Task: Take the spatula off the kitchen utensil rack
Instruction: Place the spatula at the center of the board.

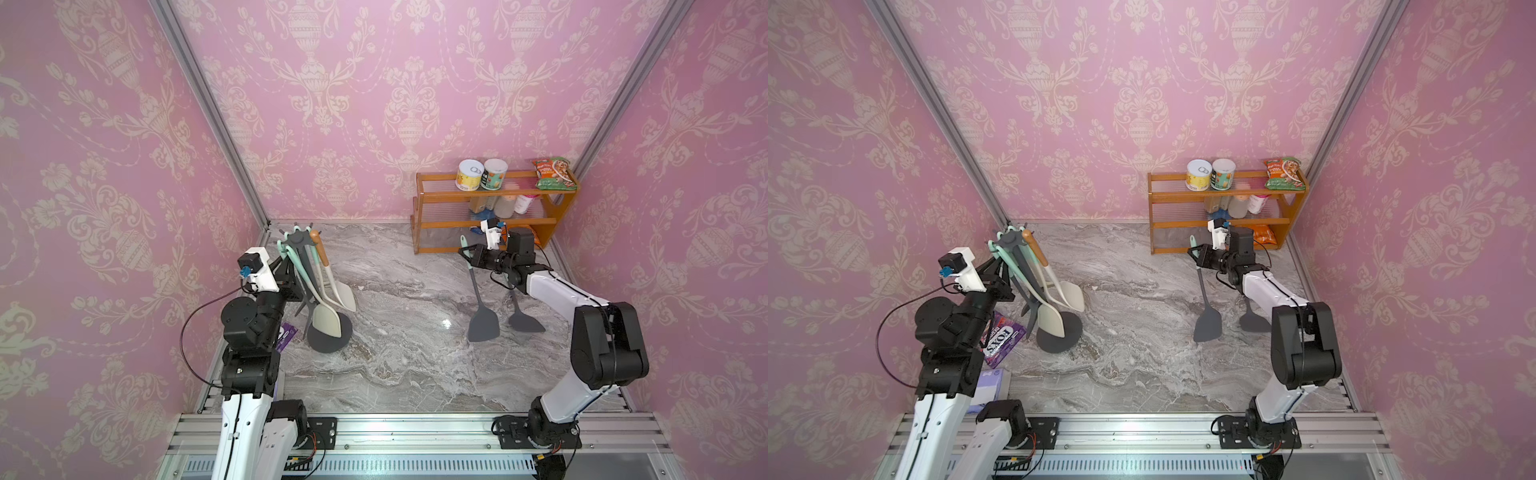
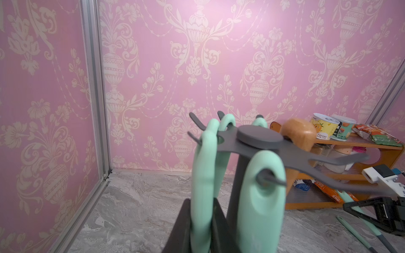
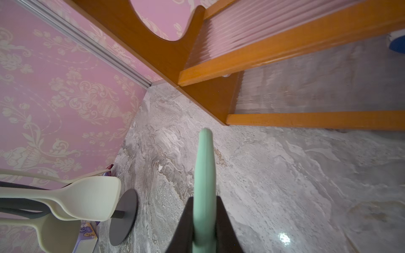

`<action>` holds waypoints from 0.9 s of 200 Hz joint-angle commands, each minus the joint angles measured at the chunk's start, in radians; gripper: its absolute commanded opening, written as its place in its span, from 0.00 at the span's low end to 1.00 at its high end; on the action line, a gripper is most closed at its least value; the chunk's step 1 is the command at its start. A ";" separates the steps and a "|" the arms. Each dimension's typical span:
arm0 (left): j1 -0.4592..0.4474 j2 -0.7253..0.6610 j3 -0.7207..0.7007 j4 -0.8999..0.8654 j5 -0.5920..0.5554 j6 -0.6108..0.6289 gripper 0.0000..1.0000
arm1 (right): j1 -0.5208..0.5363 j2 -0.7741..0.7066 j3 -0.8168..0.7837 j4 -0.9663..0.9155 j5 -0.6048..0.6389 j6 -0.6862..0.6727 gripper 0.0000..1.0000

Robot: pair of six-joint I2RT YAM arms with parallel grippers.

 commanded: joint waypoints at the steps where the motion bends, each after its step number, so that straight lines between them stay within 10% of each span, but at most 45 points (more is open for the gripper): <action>1: 0.004 -0.010 -0.013 -0.081 -0.023 -0.036 0.00 | -0.018 0.044 0.024 -0.050 -0.011 0.019 0.00; 180: 0.004 -0.014 0.002 -0.095 -0.025 -0.016 0.00 | -0.134 0.299 0.220 -0.179 0.068 -0.068 0.00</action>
